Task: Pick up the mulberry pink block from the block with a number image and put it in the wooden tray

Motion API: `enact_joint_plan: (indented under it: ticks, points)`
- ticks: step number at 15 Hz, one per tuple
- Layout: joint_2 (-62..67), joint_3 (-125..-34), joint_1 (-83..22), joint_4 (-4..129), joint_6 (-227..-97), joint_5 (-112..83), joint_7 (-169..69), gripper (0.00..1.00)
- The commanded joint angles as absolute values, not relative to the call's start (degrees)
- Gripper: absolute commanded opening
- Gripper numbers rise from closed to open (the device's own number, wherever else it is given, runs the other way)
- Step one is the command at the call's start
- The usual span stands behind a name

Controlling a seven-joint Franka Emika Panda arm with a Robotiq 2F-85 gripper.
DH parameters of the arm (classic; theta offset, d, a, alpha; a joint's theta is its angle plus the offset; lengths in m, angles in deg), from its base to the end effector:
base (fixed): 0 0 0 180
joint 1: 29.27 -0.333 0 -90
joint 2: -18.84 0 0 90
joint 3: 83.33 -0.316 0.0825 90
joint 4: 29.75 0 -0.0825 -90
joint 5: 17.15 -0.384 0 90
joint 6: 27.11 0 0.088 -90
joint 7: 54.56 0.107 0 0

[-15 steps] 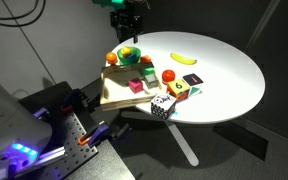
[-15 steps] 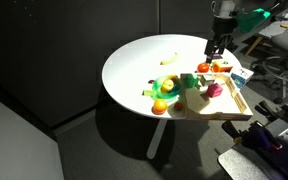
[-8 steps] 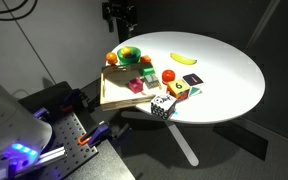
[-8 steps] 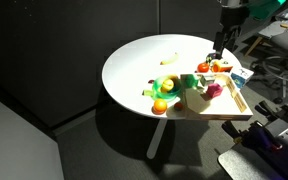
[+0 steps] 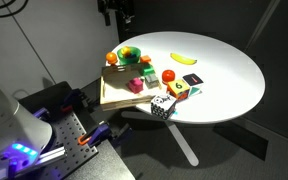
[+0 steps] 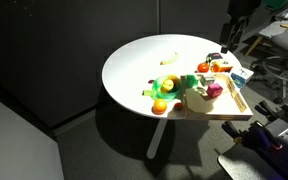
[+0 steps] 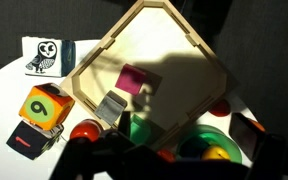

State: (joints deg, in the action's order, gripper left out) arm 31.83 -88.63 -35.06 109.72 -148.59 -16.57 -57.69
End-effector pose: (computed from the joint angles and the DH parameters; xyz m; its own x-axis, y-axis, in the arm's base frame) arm 0.4373 0.0852 0.3828 0.9651 0.2459 -0.0896 0.2489 -0.9682 0.0240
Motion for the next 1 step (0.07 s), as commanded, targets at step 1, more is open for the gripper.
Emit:
enact_joint_plan:
  ticks: [1]
  points:
    - [32.1,-88.6,-35.1,109.9,-148.5,-16.6,-57.7,1.0]
